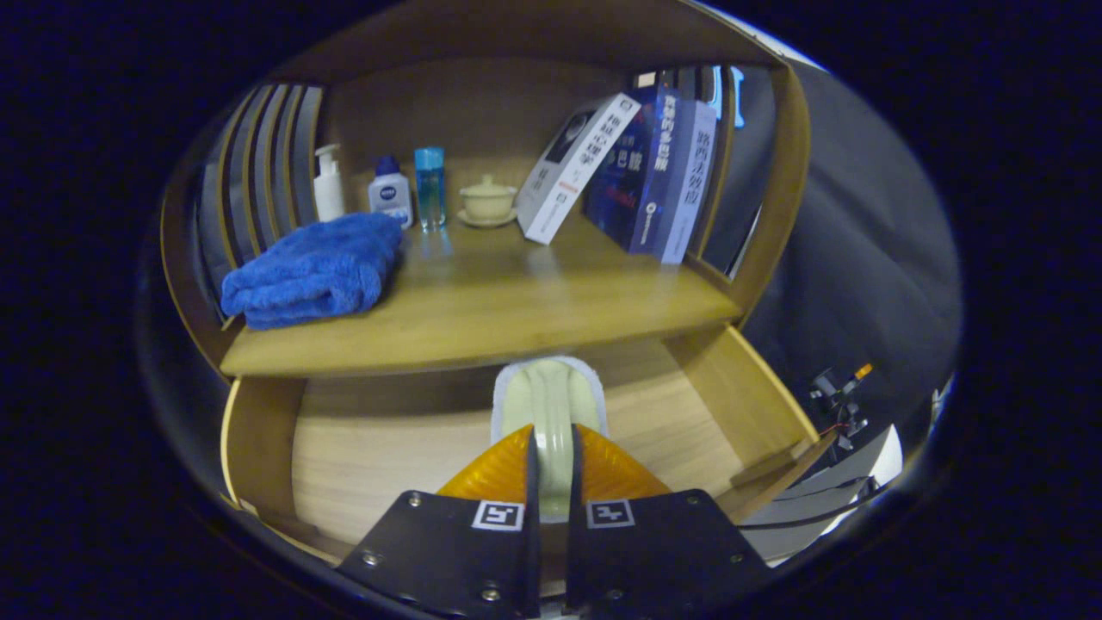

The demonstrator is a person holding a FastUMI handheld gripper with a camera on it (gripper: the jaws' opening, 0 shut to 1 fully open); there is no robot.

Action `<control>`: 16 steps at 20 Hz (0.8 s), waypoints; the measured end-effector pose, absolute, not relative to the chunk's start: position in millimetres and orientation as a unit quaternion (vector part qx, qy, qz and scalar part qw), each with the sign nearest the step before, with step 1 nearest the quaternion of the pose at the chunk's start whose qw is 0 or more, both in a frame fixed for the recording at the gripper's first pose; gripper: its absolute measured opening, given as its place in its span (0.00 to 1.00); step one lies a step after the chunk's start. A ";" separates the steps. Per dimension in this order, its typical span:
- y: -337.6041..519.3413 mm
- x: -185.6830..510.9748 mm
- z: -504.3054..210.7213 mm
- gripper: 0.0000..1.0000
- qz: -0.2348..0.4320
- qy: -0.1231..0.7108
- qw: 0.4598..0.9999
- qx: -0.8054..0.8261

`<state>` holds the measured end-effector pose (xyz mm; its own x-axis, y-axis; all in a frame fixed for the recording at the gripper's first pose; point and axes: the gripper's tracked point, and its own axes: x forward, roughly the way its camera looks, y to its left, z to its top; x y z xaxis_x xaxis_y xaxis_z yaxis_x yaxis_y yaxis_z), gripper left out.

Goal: Pull open the drawer, take out the items inside it, and place them on the countertop above the cabinet.

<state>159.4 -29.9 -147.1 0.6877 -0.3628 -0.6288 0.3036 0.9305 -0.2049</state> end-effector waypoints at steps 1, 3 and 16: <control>-33.2 154.9 -138.0 0.12 -0.190 0.348 0.916 -0.052; -30.4 155.4 -122.3 0.12 -0.193 0.335 0.920 -0.054; -21.7 244.7 -74.0 0.12 -0.182 0.280 0.941 -0.062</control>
